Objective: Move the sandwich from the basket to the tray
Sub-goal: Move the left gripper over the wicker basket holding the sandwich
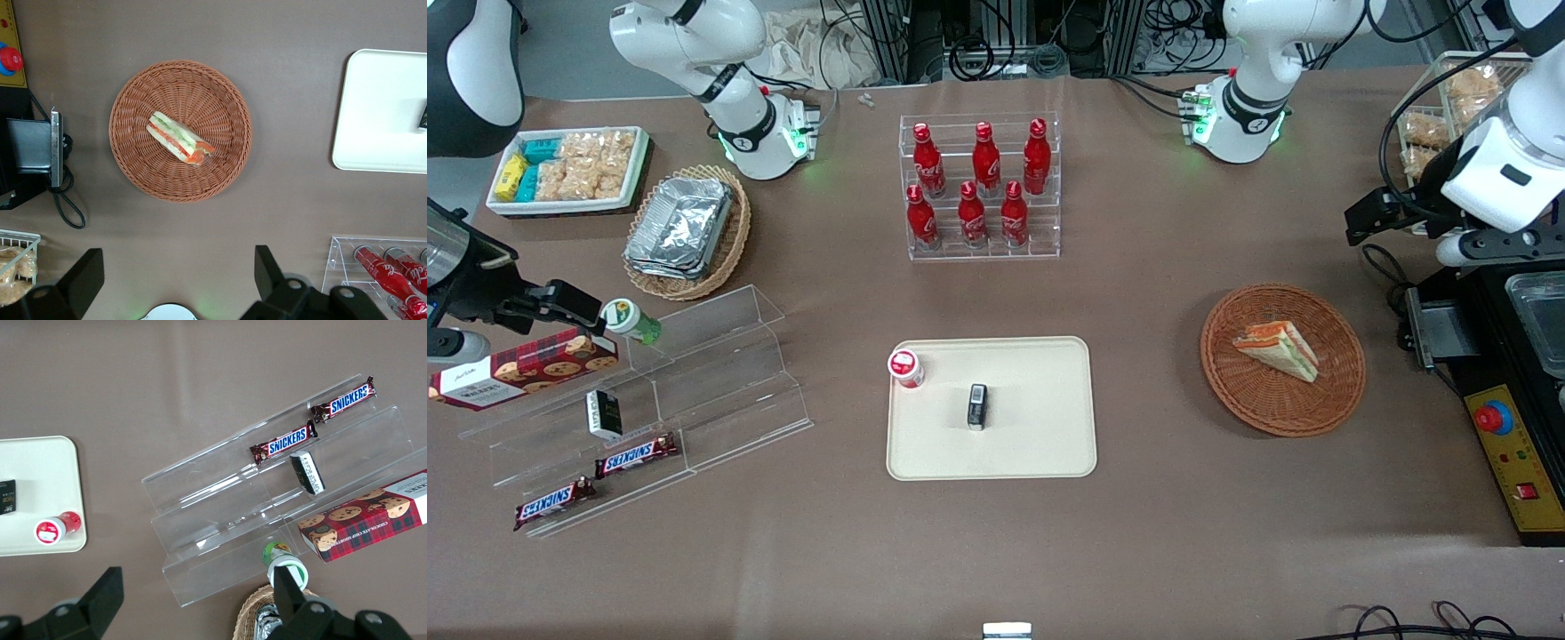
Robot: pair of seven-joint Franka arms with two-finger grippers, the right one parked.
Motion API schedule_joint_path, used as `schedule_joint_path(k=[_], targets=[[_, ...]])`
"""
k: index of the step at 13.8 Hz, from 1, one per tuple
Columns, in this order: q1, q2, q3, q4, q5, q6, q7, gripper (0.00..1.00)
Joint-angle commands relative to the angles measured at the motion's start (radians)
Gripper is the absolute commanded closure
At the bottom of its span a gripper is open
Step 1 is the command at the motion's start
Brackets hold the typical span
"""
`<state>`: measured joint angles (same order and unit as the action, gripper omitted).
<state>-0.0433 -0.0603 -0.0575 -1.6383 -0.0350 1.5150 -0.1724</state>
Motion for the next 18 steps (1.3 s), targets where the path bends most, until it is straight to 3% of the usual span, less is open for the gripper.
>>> schedule_joint_path(k=[1, 11, 18], targets=[[-0.004, -0.012, -0.002, 0.005, 0.004, -0.024, -0.006, 0.00], [0.003, -0.021, -0.008, 0.009, -0.009, -0.050, -0.139, 0.00], [0.011, -0.006, 0.005, -0.049, -0.002, 0.009, -0.592, 0.00]])
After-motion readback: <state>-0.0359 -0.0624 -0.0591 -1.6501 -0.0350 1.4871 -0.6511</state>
